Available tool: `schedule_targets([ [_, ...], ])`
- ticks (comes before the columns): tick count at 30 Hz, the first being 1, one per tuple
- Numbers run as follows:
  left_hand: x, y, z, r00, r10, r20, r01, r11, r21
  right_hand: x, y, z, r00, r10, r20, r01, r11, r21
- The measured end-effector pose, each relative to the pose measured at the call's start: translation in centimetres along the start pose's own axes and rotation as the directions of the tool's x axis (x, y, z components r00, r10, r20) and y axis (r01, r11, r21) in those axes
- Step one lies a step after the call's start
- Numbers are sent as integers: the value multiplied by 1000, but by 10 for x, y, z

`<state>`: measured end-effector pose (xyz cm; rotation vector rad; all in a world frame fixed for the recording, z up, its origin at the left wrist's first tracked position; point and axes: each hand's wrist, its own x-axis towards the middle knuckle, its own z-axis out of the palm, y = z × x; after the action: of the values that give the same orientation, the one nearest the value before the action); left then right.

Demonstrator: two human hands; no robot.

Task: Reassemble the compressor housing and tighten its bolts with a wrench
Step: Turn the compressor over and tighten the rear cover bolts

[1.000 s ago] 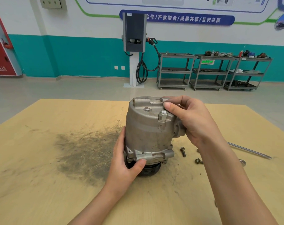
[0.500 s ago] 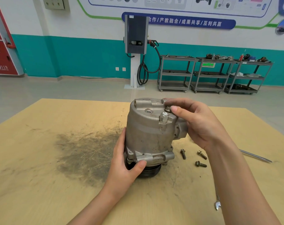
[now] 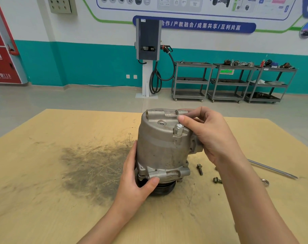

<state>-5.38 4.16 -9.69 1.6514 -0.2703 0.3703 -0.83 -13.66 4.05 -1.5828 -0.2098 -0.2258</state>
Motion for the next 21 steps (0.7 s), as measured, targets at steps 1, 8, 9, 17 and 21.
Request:
schedule_targets([
  [1,0,0,0,1000,0,1,0,1000,-4,0,0,1,1000,-14,-17,13,1000,-21],
  [8,-1,0,-1,1000,-4,-1,4,1000,-17,-5,-11,-11,988,10,156,-27,994,105],
  [9,0,0,-1,1000,-5,2,5,1000,-20,-5,-10,-11,987,9,159,-23,996,89],
  [17,0,0,-1,1000,0,11,0,1000,-12,-1,-6,-9,988,-2,157,-4,999,41],
  [21,0,1,-1,1000,-6,6,6,1000,-16,0,-4,-5,995,-1,103,-4,999,49],
])
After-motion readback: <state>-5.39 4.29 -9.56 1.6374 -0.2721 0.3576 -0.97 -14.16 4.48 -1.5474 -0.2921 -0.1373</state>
